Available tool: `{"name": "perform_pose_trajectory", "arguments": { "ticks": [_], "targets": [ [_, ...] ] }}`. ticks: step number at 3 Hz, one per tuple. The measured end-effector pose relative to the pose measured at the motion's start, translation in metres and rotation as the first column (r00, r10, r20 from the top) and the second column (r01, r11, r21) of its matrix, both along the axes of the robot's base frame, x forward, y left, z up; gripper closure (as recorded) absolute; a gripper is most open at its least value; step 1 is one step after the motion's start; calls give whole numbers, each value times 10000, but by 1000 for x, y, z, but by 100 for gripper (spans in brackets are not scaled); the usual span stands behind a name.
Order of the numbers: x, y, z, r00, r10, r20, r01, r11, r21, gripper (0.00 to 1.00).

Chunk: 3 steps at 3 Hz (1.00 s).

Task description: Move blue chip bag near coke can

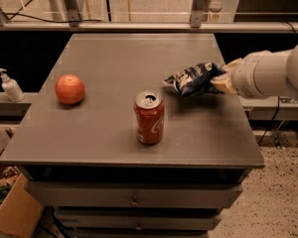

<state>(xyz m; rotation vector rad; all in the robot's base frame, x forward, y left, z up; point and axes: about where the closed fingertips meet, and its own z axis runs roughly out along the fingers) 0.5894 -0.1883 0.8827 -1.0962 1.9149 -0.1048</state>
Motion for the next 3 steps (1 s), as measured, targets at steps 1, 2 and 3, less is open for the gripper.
{"name": "perform_pose_trajectory", "arguments": {
  "ticks": [1,2,3],
  "targets": [
    [-26,-14,-11,9999,-131,-41,128,9978,-657,100],
    [-47,-22,-16,9997,-223,-42,218,9956,-910,100],
    [-64,-20,-10,9999,-66,82,72,9972,-742,100]
  ]
}}
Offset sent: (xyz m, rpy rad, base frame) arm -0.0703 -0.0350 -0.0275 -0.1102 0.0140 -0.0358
